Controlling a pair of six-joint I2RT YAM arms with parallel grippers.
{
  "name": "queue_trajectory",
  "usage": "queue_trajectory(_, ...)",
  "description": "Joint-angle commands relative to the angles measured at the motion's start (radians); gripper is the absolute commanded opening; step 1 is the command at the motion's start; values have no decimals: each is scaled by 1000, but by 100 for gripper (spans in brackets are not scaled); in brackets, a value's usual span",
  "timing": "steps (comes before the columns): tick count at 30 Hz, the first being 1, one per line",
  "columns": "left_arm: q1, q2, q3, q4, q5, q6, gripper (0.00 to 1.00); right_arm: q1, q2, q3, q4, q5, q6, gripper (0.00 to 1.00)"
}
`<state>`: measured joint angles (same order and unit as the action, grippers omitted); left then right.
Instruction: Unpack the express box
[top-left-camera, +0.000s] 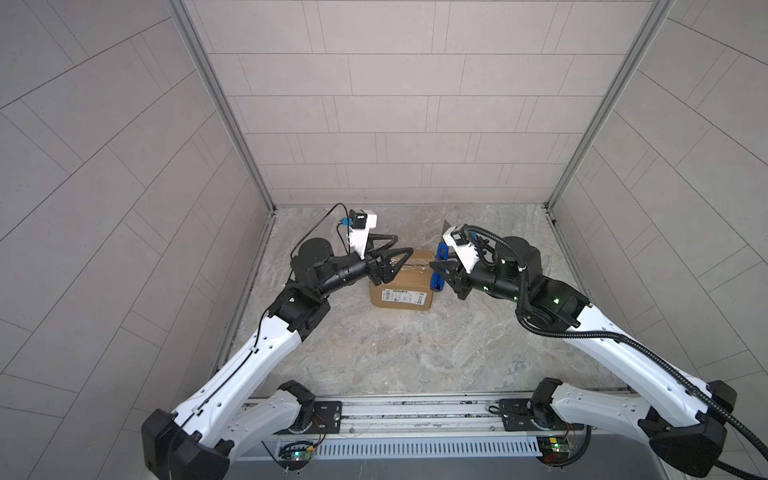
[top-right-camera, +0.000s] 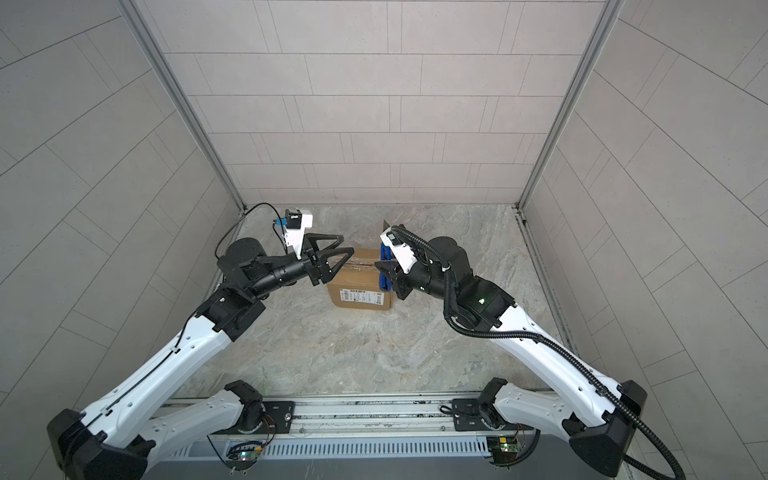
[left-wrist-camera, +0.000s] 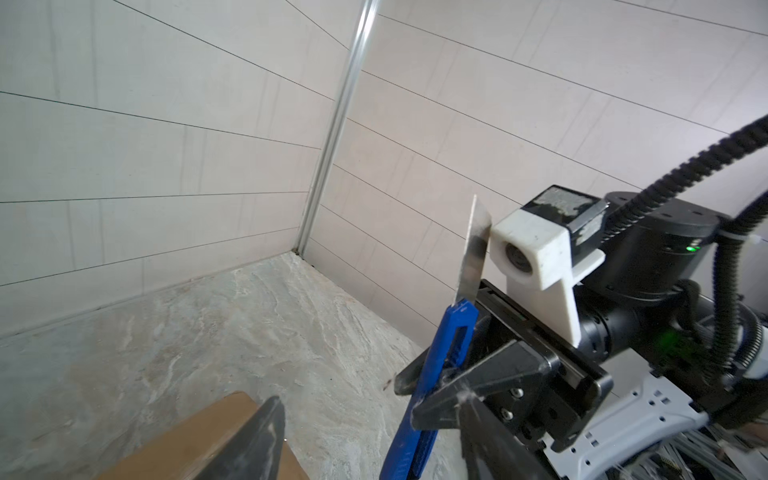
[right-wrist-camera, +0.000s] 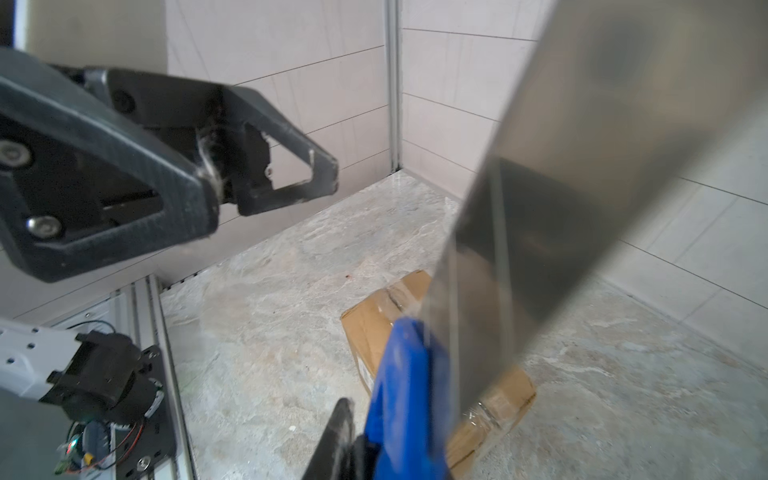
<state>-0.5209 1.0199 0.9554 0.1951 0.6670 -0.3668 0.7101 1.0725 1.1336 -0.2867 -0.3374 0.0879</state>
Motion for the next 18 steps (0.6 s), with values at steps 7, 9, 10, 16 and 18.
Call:
queue_trajectory(7, 5, 38, 41, -3, 208, 57, 61, -3, 67, 57, 33, -197, -57, 0)
queue_trajectory(9, 5, 50, 43, 2, 225, 59, 60, -3, 76, 59, 49, -219, -49, 0)
queue_trajectory(10, 4, 54, 44, 11, 234, 56, 59, -3, 83, 63, 51, -233, -48, 0)
queue_trajectory(16, 4, 78, 64, 9, 239, 59, 49, -1, 122, 76, 85, -304, -34, 0)
queue_trajectory(18, 4, 82, 63, 25, 243, 48, 49, 0, 135, 81, 92, -317, -30, 0)
